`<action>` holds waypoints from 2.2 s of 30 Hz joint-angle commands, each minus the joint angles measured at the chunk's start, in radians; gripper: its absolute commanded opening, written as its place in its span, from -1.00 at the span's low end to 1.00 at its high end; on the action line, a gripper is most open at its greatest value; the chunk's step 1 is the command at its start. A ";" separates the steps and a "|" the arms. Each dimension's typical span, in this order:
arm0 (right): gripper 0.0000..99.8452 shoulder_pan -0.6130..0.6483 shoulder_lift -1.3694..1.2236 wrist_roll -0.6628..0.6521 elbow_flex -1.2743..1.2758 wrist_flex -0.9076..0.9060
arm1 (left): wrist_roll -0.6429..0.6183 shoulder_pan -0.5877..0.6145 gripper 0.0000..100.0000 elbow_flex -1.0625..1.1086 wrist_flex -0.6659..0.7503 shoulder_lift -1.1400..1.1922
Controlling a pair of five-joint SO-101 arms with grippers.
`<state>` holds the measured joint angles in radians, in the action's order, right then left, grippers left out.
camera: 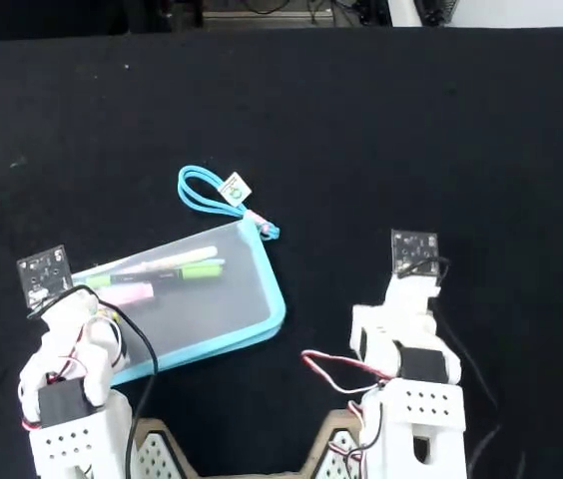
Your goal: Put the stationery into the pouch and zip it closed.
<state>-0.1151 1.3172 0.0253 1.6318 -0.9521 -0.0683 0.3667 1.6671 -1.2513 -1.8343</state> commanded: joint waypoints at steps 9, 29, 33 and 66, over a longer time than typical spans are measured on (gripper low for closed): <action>-0.93 0.003 0.013 0.008 -0.021 -0.097 | 0.084 0.120 -0.86 0.031 -0.025 0.009; -0.93 0.003 0.013 0.008 -0.021 -0.097 | 0.232 0.476 -0.86 0.031 -0.023 0.009; -0.93 0.003 0.013 0.008 -0.021 -0.097 | 0.230 0.217 -0.86 0.031 -0.023 0.008; -0.93 0.003 0.013 0.006 -0.021 -0.097 | 0.235 0.348 -0.86 -0.074 -0.006 0.008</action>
<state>-0.1151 1.3188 0.0253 1.6318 -1.0411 0.1573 0.5846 1.5275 -1.3556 -1.8282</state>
